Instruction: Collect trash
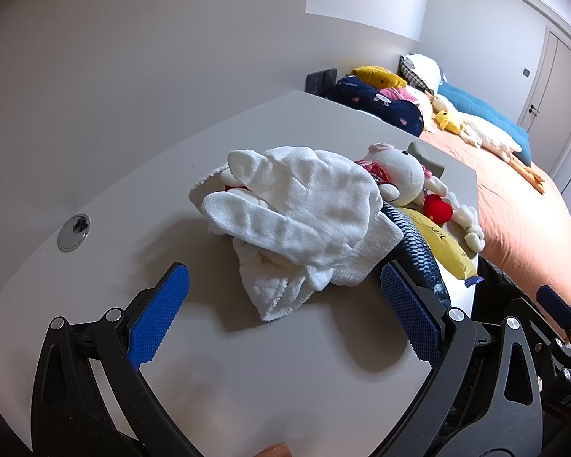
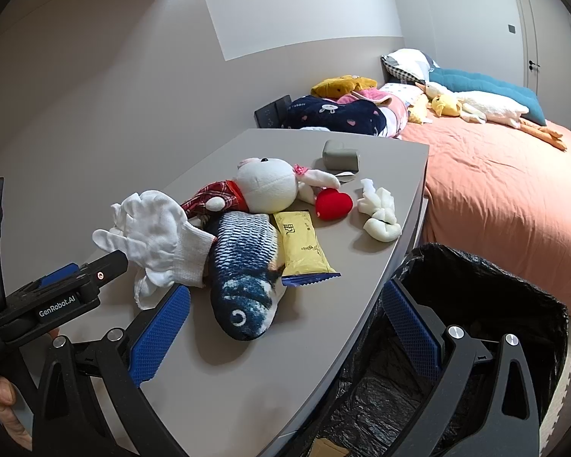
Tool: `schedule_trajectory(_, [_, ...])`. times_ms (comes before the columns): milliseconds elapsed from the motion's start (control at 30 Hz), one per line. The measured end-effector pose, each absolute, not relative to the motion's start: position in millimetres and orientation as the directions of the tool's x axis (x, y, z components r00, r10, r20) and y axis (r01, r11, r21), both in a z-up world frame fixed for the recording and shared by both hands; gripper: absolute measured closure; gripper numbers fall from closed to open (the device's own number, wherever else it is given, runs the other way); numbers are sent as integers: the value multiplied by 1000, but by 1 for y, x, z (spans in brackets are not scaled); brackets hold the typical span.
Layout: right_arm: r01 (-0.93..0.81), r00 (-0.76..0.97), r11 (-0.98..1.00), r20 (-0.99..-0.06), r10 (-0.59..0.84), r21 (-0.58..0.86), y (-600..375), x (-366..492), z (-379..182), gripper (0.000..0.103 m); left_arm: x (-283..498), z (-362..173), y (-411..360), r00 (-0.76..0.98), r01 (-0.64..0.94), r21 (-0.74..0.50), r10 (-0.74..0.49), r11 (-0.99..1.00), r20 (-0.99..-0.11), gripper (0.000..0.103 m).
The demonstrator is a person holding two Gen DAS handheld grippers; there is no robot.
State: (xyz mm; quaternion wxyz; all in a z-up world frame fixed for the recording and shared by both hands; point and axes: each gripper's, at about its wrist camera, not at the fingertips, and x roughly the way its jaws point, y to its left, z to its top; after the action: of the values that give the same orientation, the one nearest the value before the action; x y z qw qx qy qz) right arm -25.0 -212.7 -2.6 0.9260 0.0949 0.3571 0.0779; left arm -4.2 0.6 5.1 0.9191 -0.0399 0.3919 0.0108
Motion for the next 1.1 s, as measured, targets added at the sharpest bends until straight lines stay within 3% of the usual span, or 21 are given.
schedule_trajectory(1100, [-76,733,971,-648,208,226,-214,-26,-3,3,-4,3,-1,687,-48,-54,-6,997,-726,6])
